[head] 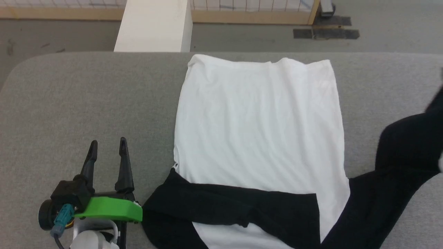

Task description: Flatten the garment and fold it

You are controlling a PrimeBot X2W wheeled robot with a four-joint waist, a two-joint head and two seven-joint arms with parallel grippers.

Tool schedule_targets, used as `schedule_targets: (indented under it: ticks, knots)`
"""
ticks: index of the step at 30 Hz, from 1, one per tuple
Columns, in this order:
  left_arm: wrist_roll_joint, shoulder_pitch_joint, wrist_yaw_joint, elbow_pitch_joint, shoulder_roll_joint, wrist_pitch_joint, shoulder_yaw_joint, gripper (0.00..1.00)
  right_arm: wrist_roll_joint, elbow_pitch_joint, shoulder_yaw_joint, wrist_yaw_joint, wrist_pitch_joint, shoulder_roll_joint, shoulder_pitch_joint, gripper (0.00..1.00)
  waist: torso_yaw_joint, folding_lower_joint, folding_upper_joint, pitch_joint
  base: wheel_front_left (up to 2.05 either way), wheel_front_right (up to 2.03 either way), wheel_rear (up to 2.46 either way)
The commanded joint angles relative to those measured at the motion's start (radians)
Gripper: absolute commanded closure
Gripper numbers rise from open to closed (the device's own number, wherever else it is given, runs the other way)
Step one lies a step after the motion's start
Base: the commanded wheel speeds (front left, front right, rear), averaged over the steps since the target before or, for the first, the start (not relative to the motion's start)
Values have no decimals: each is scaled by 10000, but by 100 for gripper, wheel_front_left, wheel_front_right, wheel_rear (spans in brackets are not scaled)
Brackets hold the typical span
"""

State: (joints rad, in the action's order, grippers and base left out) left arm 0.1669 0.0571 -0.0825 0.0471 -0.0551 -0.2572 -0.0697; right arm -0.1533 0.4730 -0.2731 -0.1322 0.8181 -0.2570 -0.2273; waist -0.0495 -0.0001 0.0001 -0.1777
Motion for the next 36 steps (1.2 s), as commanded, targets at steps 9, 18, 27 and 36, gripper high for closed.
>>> schedule_targets:
  ticks: [9, 18, 27, 36]
  knots:
    - [-23, -147, -88, 103, 45, -45, 233, 0, -682, 1600, 4383, 15, 866, -77, -238, 100, -44, 1, -1, 551, 0, 0, 0]
    - [123, -130, -70, 240, 47, -45, 545, 0, -1123, -1007, 8267, 15, 160, 439, -880, 100, -546, 1, -1, 509, 0, 0, 0]
    - [267, -27, 0, 309, 48, -45, 820, 0, -1321, -4749, 10190, 15, -1345, 1343, -947, 100, -860, 1, -1, 276, 0, 0, 0]
    - [285, -35, 53, 347, 48, -45, 851, 0, -1875, -6002, 10364, 15, -2219, 1522, -1066, 0, -808, 1, -1, 206, 0, 0, 0]
